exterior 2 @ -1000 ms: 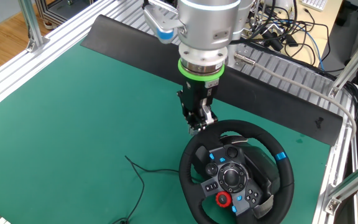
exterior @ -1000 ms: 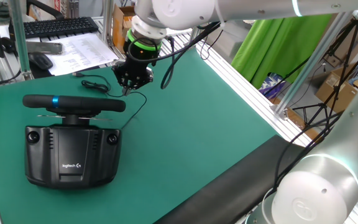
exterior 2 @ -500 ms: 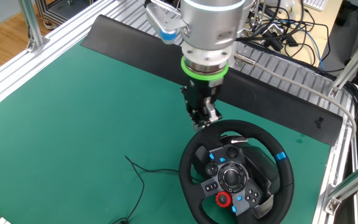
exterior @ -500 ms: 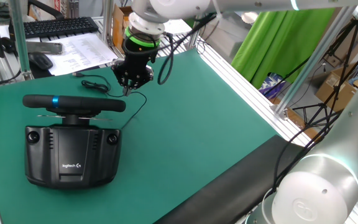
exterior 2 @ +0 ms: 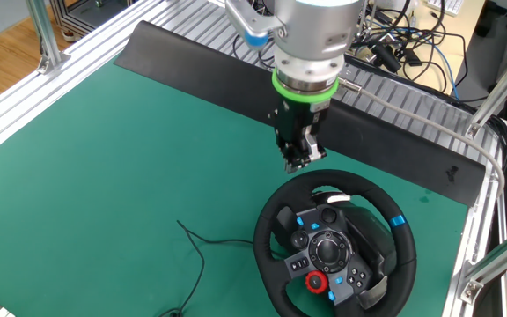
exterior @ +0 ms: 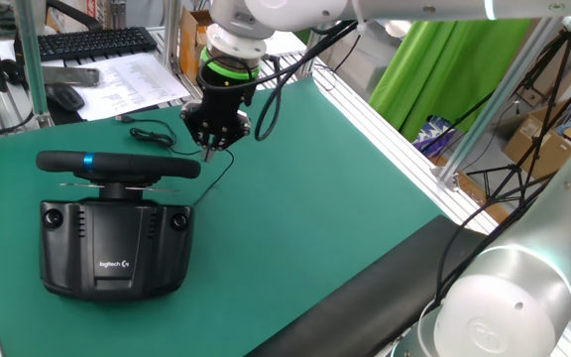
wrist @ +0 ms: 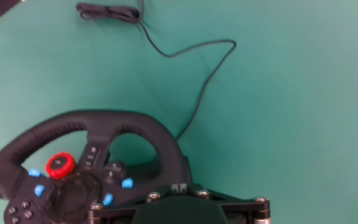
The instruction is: Rotate the steering wheel 90 degrees clockwise
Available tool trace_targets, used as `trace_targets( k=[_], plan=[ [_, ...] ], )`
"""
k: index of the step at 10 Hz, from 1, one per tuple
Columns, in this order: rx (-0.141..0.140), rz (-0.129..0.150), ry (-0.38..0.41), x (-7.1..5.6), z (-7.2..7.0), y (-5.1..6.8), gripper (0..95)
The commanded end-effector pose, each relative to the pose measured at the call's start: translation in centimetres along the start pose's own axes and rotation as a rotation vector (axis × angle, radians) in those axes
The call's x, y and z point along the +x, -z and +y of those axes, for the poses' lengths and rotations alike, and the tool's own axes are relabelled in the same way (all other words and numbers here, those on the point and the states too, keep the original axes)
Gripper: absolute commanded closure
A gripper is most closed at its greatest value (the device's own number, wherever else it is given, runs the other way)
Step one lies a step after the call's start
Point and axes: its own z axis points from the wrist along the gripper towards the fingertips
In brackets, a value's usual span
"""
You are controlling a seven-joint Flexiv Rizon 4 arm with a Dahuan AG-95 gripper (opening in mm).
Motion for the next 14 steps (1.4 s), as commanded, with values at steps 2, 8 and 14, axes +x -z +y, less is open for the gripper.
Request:
trace_targets(
  k=[2,8,14],
  plan=[
    [-0.012,-0.001,-0.018,0.03,-0.04,-0.07,76.0],
    [-0.041,0.023,-0.068,0.65,-0.30,-0.70,38.0],
    [-0.041,0.023,-0.068,0.65,-0.30,-0.70,38.0]
  ],
)
